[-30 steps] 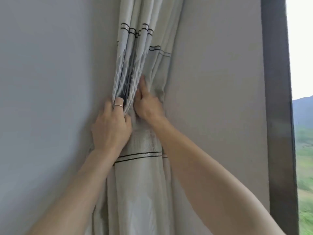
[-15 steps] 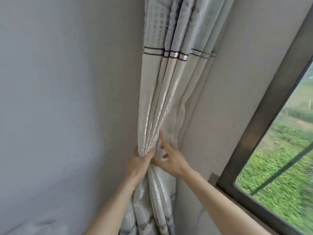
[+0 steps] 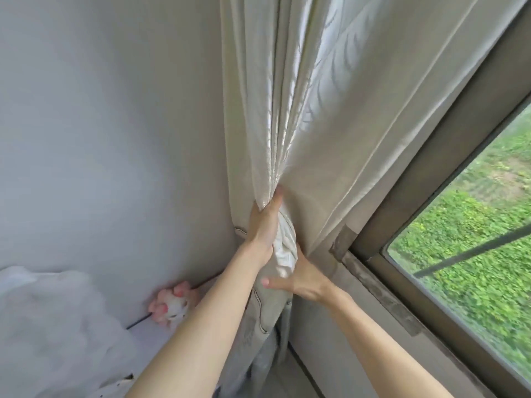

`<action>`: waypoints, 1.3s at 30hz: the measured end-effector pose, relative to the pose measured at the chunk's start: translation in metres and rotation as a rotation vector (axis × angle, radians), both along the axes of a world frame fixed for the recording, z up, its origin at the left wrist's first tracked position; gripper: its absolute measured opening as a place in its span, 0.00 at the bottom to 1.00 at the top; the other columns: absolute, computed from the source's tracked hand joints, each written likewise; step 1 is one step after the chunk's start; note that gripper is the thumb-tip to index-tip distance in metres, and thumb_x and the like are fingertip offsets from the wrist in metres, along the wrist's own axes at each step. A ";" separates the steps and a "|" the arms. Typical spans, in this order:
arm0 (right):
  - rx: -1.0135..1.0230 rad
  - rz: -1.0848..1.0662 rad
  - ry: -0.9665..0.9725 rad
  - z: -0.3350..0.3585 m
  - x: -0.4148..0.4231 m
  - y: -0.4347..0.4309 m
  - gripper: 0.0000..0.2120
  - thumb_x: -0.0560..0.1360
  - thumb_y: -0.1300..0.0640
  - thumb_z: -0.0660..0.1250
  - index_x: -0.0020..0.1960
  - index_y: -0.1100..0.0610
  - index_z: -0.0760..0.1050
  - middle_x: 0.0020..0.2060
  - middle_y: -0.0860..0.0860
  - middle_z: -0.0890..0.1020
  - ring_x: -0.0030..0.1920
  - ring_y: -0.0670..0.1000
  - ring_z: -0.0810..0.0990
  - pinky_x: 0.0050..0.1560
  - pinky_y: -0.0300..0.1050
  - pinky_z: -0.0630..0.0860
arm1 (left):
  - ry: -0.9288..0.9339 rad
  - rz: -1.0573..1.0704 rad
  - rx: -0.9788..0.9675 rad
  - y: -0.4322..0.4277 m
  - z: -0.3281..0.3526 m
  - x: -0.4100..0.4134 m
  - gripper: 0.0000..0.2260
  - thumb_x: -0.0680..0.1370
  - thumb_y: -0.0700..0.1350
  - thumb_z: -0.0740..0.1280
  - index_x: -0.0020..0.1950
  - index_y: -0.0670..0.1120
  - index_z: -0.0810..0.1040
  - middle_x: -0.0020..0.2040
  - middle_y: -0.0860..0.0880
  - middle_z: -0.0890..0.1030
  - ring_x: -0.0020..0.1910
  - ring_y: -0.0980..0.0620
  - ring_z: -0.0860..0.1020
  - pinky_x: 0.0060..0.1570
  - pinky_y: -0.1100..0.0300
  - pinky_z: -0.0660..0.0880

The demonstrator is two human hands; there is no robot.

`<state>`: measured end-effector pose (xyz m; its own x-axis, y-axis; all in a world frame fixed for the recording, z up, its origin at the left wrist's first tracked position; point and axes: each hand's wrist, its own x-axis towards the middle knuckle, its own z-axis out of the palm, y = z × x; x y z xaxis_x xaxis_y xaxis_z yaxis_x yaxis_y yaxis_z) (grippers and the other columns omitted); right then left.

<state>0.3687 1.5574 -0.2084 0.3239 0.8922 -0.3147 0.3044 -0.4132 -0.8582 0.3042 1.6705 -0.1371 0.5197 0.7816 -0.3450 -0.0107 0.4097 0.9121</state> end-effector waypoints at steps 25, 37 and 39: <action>-0.196 -0.130 -0.300 -0.240 -0.035 0.223 0.13 0.79 0.55 0.60 0.54 0.64 0.77 0.52 0.61 0.82 0.55 0.62 0.80 0.53 0.51 0.74 | 0.569 0.016 0.617 0.153 -0.183 -0.024 0.13 0.67 0.65 0.70 0.49 0.70 0.75 0.42 0.63 0.80 0.46 0.55 0.80 0.50 0.54 0.78; -0.228 -0.005 -0.102 -0.207 -0.061 0.129 0.27 0.75 0.48 0.68 0.71 0.52 0.68 0.66 0.51 0.74 0.67 0.54 0.72 0.67 0.47 0.68 | 0.876 -0.146 0.472 0.155 -0.175 -0.122 0.26 0.70 0.65 0.69 0.59 0.48 0.80 0.57 0.44 0.83 0.55 0.42 0.80 0.51 0.55 0.75; -0.132 -0.064 -0.181 -0.183 -0.045 0.108 0.30 0.72 0.45 0.70 0.72 0.47 0.68 0.67 0.50 0.73 0.66 0.51 0.72 0.66 0.43 0.68 | 0.884 -0.147 0.433 0.140 -0.174 -0.124 0.27 0.70 0.65 0.70 0.60 0.49 0.80 0.58 0.45 0.83 0.56 0.43 0.80 0.50 0.56 0.74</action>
